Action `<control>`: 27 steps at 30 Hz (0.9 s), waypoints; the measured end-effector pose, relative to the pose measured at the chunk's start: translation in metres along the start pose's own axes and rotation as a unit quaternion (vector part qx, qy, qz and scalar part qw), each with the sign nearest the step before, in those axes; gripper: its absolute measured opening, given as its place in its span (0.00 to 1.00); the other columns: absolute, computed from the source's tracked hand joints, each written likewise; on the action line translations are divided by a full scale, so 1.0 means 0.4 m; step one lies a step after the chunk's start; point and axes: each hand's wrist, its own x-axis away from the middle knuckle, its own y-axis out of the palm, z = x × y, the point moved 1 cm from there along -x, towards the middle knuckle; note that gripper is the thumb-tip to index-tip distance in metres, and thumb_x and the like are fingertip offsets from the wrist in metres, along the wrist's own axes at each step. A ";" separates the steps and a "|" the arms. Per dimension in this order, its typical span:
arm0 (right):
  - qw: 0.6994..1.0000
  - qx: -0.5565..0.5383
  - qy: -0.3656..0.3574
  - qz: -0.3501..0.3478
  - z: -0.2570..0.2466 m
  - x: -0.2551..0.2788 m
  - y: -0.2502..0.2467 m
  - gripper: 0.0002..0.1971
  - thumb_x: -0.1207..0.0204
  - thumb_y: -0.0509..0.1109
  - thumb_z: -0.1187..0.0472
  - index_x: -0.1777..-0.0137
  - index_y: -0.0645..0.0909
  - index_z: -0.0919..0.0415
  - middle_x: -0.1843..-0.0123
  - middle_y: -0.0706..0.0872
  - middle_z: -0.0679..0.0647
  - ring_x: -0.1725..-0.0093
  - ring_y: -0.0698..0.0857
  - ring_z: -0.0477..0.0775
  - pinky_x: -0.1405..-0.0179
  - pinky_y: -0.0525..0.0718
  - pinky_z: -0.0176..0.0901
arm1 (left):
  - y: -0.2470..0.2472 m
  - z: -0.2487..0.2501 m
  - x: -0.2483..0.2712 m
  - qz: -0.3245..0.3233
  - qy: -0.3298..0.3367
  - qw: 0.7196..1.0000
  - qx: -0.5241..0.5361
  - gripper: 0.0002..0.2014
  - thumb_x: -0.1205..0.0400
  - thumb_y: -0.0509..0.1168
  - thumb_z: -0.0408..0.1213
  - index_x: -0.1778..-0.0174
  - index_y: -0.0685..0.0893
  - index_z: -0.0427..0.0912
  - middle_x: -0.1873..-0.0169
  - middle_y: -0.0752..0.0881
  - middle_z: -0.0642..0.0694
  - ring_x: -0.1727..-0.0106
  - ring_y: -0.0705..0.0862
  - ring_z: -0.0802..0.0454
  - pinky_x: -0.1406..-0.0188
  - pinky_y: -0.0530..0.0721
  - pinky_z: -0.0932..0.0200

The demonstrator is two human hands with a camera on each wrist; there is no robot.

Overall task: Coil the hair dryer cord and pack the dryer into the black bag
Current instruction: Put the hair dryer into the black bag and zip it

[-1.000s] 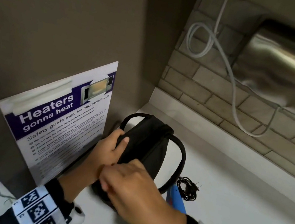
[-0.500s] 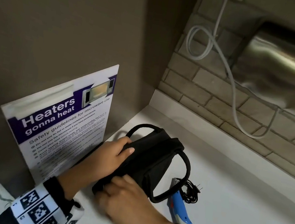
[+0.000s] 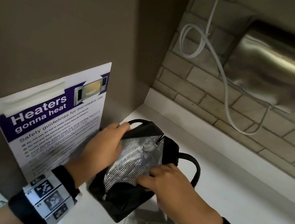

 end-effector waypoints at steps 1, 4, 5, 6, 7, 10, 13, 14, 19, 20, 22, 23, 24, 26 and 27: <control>1.000 -0.004 0.013 -0.013 0.009 0.012 -0.001 0.24 0.42 0.47 0.62 0.57 0.82 0.44 0.71 0.80 0.45 0.68 0.84 0.51 0.67 0.78 0.40 | -0.009 -0.015 -0.003 0.016 -0.011 1.000 0.002 0.16 0.22 0.64 0.26 0.41 0.75 0.46 0.54 0.78 0.48 0.54 0.83 0.45 0.56 0.84 0.49; 0.996 -0.040 0.036 -0.073 0.038 0.037 0.007 0.22 0.36 0.52 0.67 0.50 0.79 0.46 0.62 0.82 0.48 0.58 0.85 0.55 0.60 0.73 0.43 | -0.028 -0.054 -0.002 0.055 -0.045 0.997 -0.005 0.17 0.22 0.63 0.25 0.40 0.76 0.47 0.55 0.74 0.50 0.58 0.81 0.48 0.55 0.85 0.50; 0.994 -0.057 0.033 -0.086 0.043 0.041 0.011 0.21 0.33 0.55 0.68 0.46 0.78 0.46 0.59 0.83 0.49 0.54 0.84 0.56 0.57 0.73 0.44 | -0.032 -0.060 -0.002 0.058 -0.055 0.997 -0.010 0.18 0.22 0.63 0.26 0.40 0.76 0.48 0.55 0.73 0.50 0.58 0.81 0.48 0.55 0.85 0.49; 0.994 -0.064 0.025 -0.089 0.044 0.043 0.014 0.20 0.31 0.57 0.66 0.44 0.77 0.46 0.57 0.83 0.50 0.52 0.84 0.57 0.55 0.74 0.45 | -0.031 -0.064 -0.002 0.053 -0.062 0.997 -0.017 0.18 0.22 0.63 0.27 0.39 0.76 0.49 0.55 0.73 0.51 0.57 0.82 0.46 0.55 0.85 0.48; 0.994 -0.062 0.013 -0.089 0.041 0.041 0.016 0.17 0.29 0.58 0.65 0.43 0.77 0.47 0.55 0.83 0.50 0.51 0.84 0.57 0.53 0.74 0.45 | -0.030 -0.064 -0.002 0.039 -0.065 0.997 -0.023 0.19 0.22 0.63 0.28 0.38 0.76 0.51 0.55 0.73 0.51 0.55 0.83 0.46 0.55 0.85 0.48; 0.993 -0.081 -0.008 -0.091 0.032 0.027 0.021 0.16 0.27 0.68 0.55 0.39 0.75 0.46 0.49 0.84 0.50 0.44 0.82 0.56 0.46 0.72 0.45 | -0.028 -0.045 -0.004 0.000 -0.052 0.996 -0.065 0.17 0.21 0.65 0.36 0.37 0.76 0.53 0.54 0.74 0.50 0.53 0.82 0.47 0.58 0.85 0.50; 0.994 -0.063 -0.010 -0.089 0.053 0.026 0.013 0.39 0.40 0.78 0.45 0.29 0.64 0.38 0.33 0.79 0.47 0.30 0.73 0.52 0.31 0.60 0.44 | -0.033 -0.022 -0.015 -0.016 -0.042 0.993 -0.108 0.16 0.22 0.68 0.48 0.39 0.77 0.52 0.50 0.76 0.47 0.50 0.80 0.49 0.55 0.83 0.53; 0.996 -0.038 -0.009 -0.082 0.064 0.025 0.005 0.44 0.43 0.80 0.44 0.28 0.61 0.37 0.29 0.76 0.46 0.26 0.68 0.52 0.28 0.55 0.46 | -0.035 -0.015 -0.020 -0.014 -0.035 0.993 -0.114 0.16 0.22 0.68 0.51 0.41 0.78 0.52 0.50 0.76 0.47 0.50 0.80 0.49 0.54 0.83 0.53; 0.994 0.089 0.032 -0.056 0.119 -0.015 0.000 0.34 0.41 0.82 0.56 0.34 0.74 0.41 0.34 0.82 0.46 0.26 0.73 0.55 0.28 0.65 0.61 | -0.039 0.022 -0.039 -0.004 0.007 0.996 -0.091 0.08 0.19 0.64 0.45 0.45 0.80 0.53 0.53 0.79 0.49 0.54 0.83 0.47 0.59 0.85 0.50; 0.994 0.094 0.034 -0.032 0.125 -0.021 0.002 0.26 0.34 0.77 0.61 0.37 0.77 0.44 0.39 0.85 0.47 0.29 0.76 0.54 0.28 0.66 0.59 | -0.039 0.023 -0.042 0.005 0.015 0.996 -0.082 0.09 0.19 0.64 0.40 0.44 0.81 0.53 0.54 0.80 0.49 0.55 0.83 0.46 0.59 0.85 0.48; 0.996 0.074 0.040 -0.029 0.131 -0.023 0.002 0.22 0.30 0.65 0.71 0.40 0.79 0.48 0.44 0.87 0.49 0.33 0.79 0.54 0.24 0.60 0.55 | -0.045 0.012 -0.051 0.034 0.015 0.998 -0.058 0.13 0.19 0.64 0.33 0.42 0.84 0.52 0.56 0.82 0.47 0.56 0.84 0.43 0.58 0.85 0.47; 0.995 0.069 0.048 -0.046 0.137 -0.019 0.003 0.24 0.32 0.63 0.73 0.40 0.78 0.49 0.44 0.86 0.50 0.35 0.80 0.55 0.23 0.58 0.53 | -0.050 0.002 -0.057 0.051 0.008 0.997 -0.051 0.15 0.20 0.64 0.30 0.41 0.85 0.51 0.57 0.83 0.45 0.56 0.84 0.41 0.56 0.85 0.48; 0.994 0.071 0.058 -0.062 0.144 -0.014 0.001 0.25 0.32 0.62 0.74 0.38 0.77 0.49 0.42 0.86 0.50 0.35 0.81 0.54 0.23 0.57 0.51 | -0.054 -0.010 -0.061 0.067 0.000 0.996 -0.051 0.16 0.21 0.64 0.29 0.42 0.86 0.49 0.58 0.82 0.45 0.55 0.84 0.40 0.55 0.83 0.50; 0.992 0.067 0.075 -0.074 0.168 0.000 0.007 0.25 0.30 0.62 0.72 0.36 0.77 0.48 0.40 0.85 0.49 0.35 0.81 0.53 0.24 0.60 0.48 | -0.062 -0.032 -0.066 0.088 -0.018 0.994 -0.058 0.17 0.22 0.63 0.27 0.43 0.88 0.48 0.61 0.80 0.47 0.55 0.84 0.41 0.55 0.79 0.54; 0.992 0.063 0.082 -0.077 0.180 0.004 0.017 0.23 0.30 0.62 0.71 0.38 0.78 0.48 0.41 0.86 0.48 0.36 0.81 0.53 0.26 0.64 0.47 | -0.066 -0.040 -0.066 0.093 -0.025 0.993 -0.062 0.16 0.22 0.63 0.26 0.43 0.88 0.48 0.61 0.79 0.48 0.55 0.84 0.42 0.56 0.78 0.55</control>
